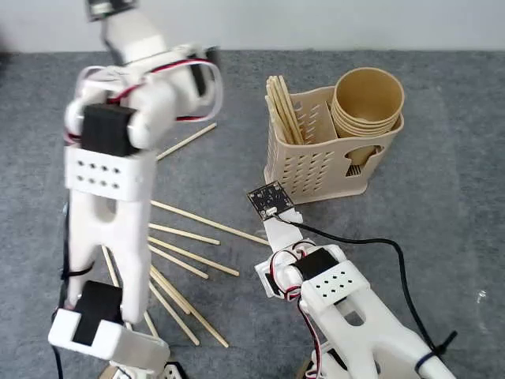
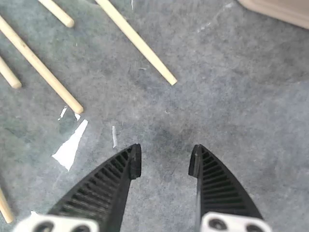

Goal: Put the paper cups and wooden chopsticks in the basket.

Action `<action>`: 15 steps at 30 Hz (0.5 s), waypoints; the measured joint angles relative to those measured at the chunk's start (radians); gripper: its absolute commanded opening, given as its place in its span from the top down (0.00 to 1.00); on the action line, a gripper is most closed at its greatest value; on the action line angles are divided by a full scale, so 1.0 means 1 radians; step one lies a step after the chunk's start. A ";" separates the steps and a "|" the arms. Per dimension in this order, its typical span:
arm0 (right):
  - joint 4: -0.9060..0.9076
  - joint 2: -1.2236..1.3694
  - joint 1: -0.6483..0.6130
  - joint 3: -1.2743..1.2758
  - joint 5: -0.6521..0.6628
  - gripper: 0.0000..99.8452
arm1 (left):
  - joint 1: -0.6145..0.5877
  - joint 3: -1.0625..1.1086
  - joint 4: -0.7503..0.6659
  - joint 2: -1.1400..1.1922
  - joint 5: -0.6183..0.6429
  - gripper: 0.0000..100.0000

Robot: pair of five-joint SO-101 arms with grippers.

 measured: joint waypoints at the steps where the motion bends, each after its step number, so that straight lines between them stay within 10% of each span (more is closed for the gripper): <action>1: 0.000 0.000 0.000 0.000 0.000 0.82 | -0.032 0.000 0.028 0.000 0.000 0.85; 15: 0.000 0.000 0.000 0.000 0.000 0.82 | -0.397 0.118 0.293 0.000 -0.069 0.96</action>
